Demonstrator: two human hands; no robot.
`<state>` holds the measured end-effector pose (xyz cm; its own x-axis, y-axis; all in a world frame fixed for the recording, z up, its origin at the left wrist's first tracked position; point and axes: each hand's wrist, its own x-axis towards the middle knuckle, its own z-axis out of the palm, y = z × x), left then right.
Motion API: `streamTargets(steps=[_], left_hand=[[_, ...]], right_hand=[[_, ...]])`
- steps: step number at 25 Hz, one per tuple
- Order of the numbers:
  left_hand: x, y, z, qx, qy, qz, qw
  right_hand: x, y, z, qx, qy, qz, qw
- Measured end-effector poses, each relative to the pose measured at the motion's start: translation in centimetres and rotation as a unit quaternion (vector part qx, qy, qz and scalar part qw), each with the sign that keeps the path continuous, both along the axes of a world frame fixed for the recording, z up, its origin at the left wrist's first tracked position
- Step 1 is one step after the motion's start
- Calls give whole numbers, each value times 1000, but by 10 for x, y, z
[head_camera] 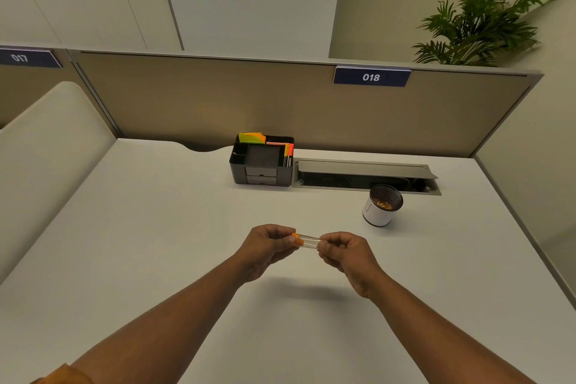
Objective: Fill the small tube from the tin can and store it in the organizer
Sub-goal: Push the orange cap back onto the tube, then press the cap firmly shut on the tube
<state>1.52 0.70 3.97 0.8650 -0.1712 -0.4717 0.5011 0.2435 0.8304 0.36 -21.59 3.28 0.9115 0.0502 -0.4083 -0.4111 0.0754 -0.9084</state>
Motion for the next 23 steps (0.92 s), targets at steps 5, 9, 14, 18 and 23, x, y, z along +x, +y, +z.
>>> streamTargets(steps=[5, 9, 14, 18, 23], left_hand=[[-1, -2, 0, -2, 4, 8, 1000], [0, -5, -3, 18, -7, 6, 1000], [4, 0, -9, 55, -13, -34, 998], [19, 7, -18, 71, -8, -38, 997], [32, 20, -48, 329, -53, -33, 942]], right_hand=[[5, 1, 1, -17, -7, 5, 1000], [10, 0, 2, -45, -8, 24, 999], [12, 0, -6, -87, 2, 58, 995], [31, 6, -12, -181, 15, 118, 976], [72, 24, -14, -271, -30, 113, 955]])
